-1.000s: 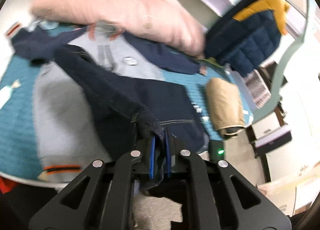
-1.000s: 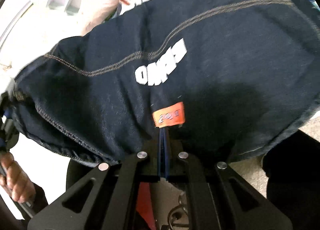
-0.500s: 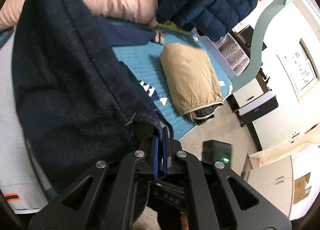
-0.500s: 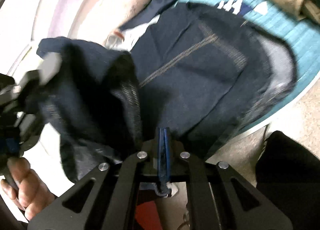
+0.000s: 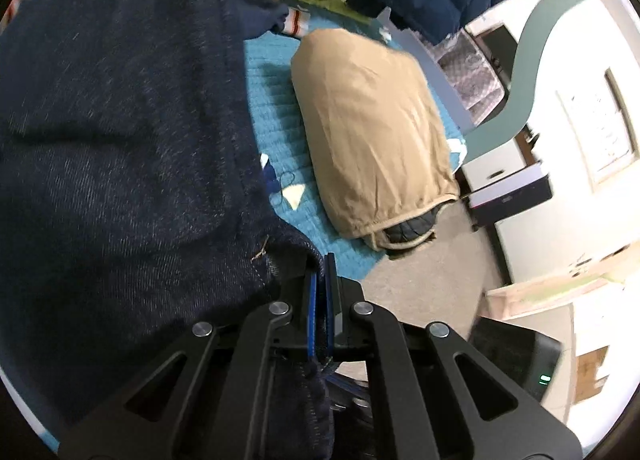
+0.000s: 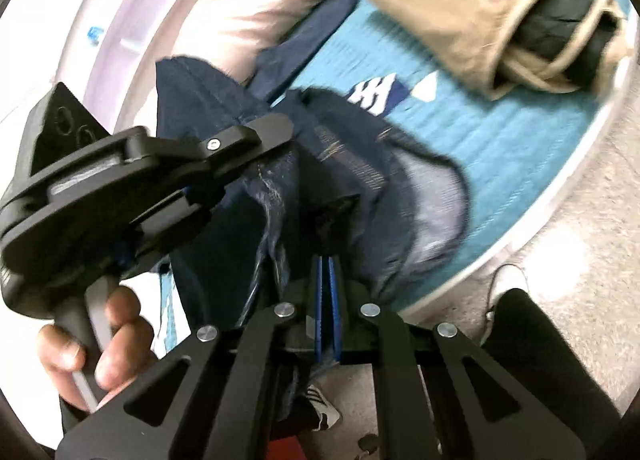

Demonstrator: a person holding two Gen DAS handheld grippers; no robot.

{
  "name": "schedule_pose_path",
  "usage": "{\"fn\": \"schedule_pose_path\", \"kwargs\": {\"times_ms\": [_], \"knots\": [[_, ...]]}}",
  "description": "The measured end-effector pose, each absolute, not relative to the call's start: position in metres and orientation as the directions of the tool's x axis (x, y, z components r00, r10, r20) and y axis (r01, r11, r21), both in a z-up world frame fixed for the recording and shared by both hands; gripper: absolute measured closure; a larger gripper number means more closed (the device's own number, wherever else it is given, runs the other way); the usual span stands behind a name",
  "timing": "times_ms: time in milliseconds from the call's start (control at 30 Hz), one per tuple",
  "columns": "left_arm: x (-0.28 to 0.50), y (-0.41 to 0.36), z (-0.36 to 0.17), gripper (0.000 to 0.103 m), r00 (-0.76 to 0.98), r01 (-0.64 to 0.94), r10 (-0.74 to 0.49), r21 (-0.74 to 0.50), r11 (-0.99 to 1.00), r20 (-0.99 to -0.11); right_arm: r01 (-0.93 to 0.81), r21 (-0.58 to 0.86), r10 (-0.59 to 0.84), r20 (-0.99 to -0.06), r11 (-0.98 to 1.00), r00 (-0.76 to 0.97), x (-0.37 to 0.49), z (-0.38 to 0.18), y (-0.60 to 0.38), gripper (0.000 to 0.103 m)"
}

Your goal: Fold large clothes

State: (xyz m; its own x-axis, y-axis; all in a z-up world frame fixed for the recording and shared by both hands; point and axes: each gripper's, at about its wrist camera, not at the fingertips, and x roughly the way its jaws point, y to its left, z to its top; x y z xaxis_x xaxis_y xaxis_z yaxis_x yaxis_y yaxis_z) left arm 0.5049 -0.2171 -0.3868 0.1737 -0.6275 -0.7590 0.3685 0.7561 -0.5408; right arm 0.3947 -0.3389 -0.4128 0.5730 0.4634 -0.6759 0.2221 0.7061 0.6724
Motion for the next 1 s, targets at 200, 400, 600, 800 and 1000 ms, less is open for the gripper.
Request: {"fn": "schedule_pose_path", "kwargs": {"times_ms": [200,400,600,800,1000], "knots": [[0.540,-0.221,-0.434,0.101,0.042,0.246,-0.587,-0.561,0.790,-0.808,0.182,0.659,0.433,-0.651,0.730,0.623,0.385,-0.393,-0.350,0.098],[0.550,-0.230,-0.422,0.100,-0.001,0.302,-0.604,-0.576,0.760,-0.797,0.111,0.730,0.574,-0.613,0.675,0.543,0.417,-0.409,-0.324,0.098],[0.547,-0.234,-0.404,0.094,-0.022,0.341,-0.629,-0.597,0.726,-0.777,0.227,0.568,0.410,-0.768,0.791,0.491,0.447,-0.436,-0.327,0.103],[0.532,-0.181,-0.355,0.041,0.092,0.377,-0.766,-0.690,0.618,-0.636,0.324,0.395,0.199,-0.843,0.860,0.499,0.445,-0.436,-0.342,0.103],[0.528,-0.098,-0.342,0.024,0.335,0.360,-0.590,-0.479,0.801,-0.735,0.354,0.469,0.257,-0.824,0.809,0.505,0.442,-0.446,-0.364,0.103]]}}
